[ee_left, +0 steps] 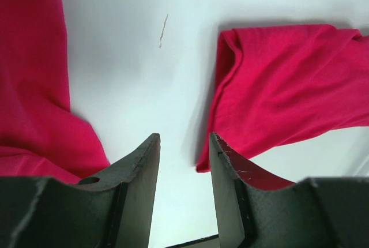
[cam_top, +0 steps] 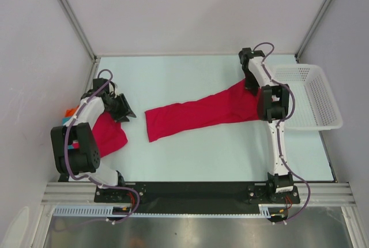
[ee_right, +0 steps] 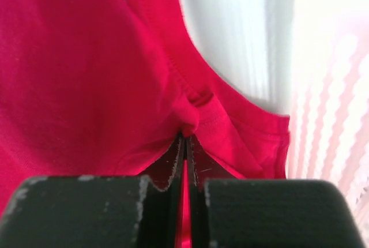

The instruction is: Fold and stack the t-shirts

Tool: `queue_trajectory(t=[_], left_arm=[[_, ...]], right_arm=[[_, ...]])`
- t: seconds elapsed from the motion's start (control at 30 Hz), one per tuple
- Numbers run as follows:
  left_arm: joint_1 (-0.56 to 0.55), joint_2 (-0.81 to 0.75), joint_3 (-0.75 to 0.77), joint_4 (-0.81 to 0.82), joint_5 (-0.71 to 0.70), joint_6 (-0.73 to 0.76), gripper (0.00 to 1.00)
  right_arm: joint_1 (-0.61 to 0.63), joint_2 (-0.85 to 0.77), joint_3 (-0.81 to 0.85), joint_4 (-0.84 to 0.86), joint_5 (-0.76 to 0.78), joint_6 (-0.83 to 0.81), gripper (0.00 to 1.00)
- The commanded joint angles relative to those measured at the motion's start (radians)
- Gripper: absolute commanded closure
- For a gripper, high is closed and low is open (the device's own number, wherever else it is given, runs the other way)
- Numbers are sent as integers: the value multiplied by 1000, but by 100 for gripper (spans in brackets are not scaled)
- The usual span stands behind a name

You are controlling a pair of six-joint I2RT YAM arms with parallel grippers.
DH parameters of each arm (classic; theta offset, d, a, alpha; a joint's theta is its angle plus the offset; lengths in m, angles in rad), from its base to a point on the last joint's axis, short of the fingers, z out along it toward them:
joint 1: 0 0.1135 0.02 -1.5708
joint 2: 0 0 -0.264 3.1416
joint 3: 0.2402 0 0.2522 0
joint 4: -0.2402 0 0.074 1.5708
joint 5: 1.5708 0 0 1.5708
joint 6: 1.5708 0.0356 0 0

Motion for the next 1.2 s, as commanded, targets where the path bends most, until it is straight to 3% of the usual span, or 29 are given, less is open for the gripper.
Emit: queue_trajectory(t=[0.0, 0.03, 0.13, 0.27, 0.5, 0.9, 1.17], left_arm=[[6, -4, 8, 36, 27, -28, 55], [7, -6, 2, 48, 32, -38, 55], [6, -18, -29, 84, 65, -77, 55], [-14, -38, -74, 139, 105, -133, 55], [-106, -29, -152, 229, 116, -210, 53], [-206, 34, -198, 337, -20, -287, 52], [-230, 60, -216, 364, -66, -290, 47]], right_arm=[[-70, 108, 105, 206, 38, -12, 94], [-71, 102, 104, 206, 34, -9, 92], [-77, 53, 67, 221, 23, -7, 74], [-58, -48, 4, 258, -3, -27, 67], [4, -232, -19, 240, 20, -40, 66], [199, -597, -407, 278, -31, 6, 65], [275, -723, -502, 226, -25, 17, 64]])
